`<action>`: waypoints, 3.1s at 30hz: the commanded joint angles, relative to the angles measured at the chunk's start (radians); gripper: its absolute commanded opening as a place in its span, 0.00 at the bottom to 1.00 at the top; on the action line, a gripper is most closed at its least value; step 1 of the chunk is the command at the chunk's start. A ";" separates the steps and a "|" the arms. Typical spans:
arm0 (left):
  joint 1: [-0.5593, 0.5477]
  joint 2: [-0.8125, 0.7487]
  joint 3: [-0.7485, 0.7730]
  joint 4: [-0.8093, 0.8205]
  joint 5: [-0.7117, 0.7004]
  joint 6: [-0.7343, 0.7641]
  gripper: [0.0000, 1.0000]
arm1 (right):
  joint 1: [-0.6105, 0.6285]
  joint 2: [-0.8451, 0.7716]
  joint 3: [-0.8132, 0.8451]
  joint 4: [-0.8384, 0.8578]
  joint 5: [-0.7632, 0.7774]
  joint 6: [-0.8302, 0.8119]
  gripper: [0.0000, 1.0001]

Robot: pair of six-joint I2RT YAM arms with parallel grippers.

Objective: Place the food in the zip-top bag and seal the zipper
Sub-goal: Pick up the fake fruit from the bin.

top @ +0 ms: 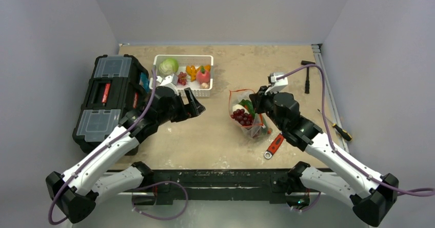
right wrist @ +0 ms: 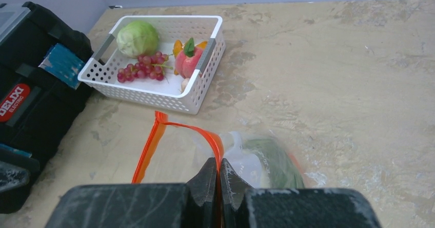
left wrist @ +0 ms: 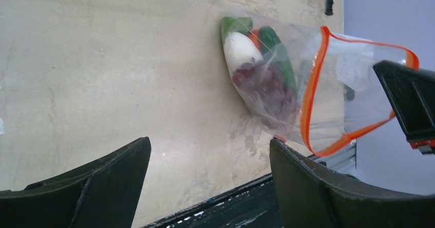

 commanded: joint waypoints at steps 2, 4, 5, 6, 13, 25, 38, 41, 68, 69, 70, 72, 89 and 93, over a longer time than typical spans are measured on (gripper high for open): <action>0.124 0.041 0.088 -0.013 0.024 0.144 0.85 | 0.002 -0.010 -0.015 0.115 0.019 -0.005 0.00; 0.182 0.085 0.117 -0.015 0.029 0.184 0.85 | 0.001 -0.013 -0.021 0.124 0.014 -0.009 0.00; 0.209 0.107 0.129 -0.005 0.033 0.198 0.85 | 0.002 -0.015 -0.026 0.127 0.014 -0.011 0.00; 0.234 0.133 0.140 0.007 0.042 0.210 0.85 | 0.001 -0.016 -0.032 0.127 0.014 -0.013 0.00; 0.293 0.403 0.341 0.015 -0.030 0.442 0.83 | 0.000 -0.028 -0.048 0.172 0.014 -0.025 0.00; 0.310 0.889 0.791 -0.251 -0.228 0.931 0.83 | -0.001 -0.057 -0.073 0.185 -0.002 -0.034 0.00; 0.310 1.164 0.951 -0.271 -0.359 1.047 0.83 | -0.002 -0.050 -0.081 0.194 -0.014 -0.036 0.00; 0.310 1.201 0.978 -0.255 -0.374 1.064 0.81 | -0.002 -0.046 -0.080 0.195 -0.015 -0.039 0.00; 0.313 1.379 1.131 -0.374 -0.414 1.096 0.16 | -0.002 -0.027 -0.081 0.202 -0.022 -0.045 0.00; 0.313 1.365 1.122 -0.378 -0.413 1.088 0.14 | -0.002 -0.025 -0.080 0.202 -0.024 -0.045 0.00; 0.313 1.349 1.113 -0.380 -0.412 1.076 0.10 | -0.002 -0.024 -0.081 0.203 -0.024 -0.045 0.00; 0.313 1.315 1.090 -0.382 -0.406 1.052 0.05 | -0.001 -0.019 -0.080 0.202 -0.026 -0.044 0.00; 0.313 0.866 0.982 -0.401 -0.317 0.807 0.00 | -0.003 0.021 -0.066 0.201 -0.030 -0.044 0.00; 0.313 0.705 0.918 -0.392 -0.082 0.717 0.00 | -0.003 0.024 -0.072 0.213 -0.061 -0.033 0.00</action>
